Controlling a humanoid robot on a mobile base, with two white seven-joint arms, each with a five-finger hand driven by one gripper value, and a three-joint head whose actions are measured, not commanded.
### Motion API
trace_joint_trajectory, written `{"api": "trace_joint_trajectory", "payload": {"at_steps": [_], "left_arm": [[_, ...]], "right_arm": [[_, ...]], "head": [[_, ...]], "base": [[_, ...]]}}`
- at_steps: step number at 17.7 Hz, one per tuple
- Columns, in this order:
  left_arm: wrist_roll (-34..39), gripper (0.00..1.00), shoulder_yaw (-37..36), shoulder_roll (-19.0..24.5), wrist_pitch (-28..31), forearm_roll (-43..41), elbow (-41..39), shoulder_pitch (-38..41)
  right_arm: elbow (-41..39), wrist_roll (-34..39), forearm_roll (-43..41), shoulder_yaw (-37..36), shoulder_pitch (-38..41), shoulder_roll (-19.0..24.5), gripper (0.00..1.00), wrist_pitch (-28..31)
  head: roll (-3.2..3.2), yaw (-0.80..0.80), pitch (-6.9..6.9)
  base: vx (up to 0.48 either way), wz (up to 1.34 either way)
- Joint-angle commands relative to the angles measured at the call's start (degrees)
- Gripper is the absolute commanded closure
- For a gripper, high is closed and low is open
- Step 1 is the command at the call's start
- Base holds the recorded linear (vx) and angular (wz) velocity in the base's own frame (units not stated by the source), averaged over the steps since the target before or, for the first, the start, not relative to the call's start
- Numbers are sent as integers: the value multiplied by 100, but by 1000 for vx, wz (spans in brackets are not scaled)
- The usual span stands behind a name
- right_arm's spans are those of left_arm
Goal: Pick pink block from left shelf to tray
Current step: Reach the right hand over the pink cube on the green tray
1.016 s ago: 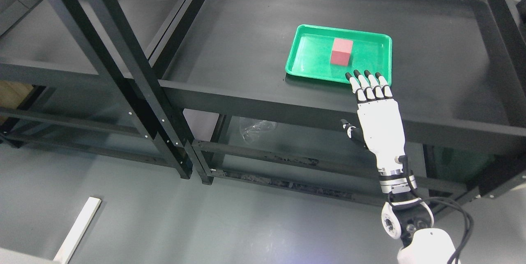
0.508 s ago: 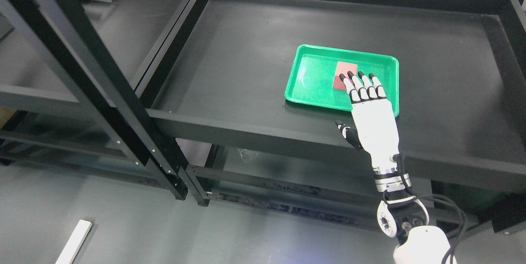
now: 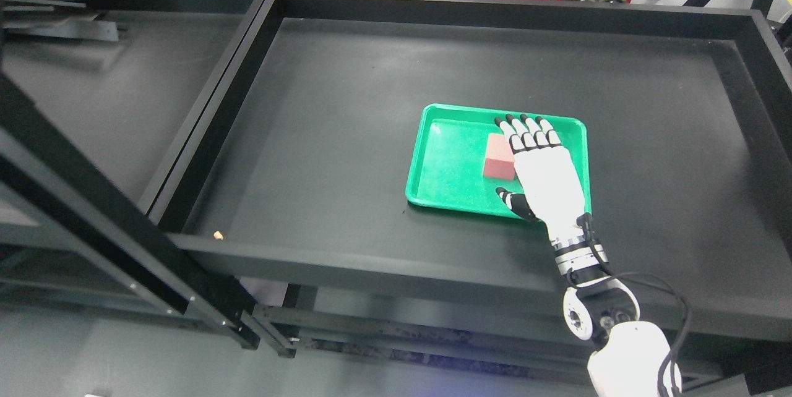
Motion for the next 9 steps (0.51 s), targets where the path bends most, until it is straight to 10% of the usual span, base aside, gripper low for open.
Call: {"api": "trace_joint_trajectory", "payload": {"at_steps": [1, 9], "left_arm": [[3, 0, 0, 100, -3, 0, -100, -166], [3, 0, 0, 100, -3, 0, -100, -166]], "right_arm": [[448, 701, -11, 31, -135, -86, 1, 10], [571, 1652, -11, 48, -135, -86, 1, 18]], "head": [[0, 0, 0], [0, 0, 0]], "base": [[205, -137], [160, -64]]}}
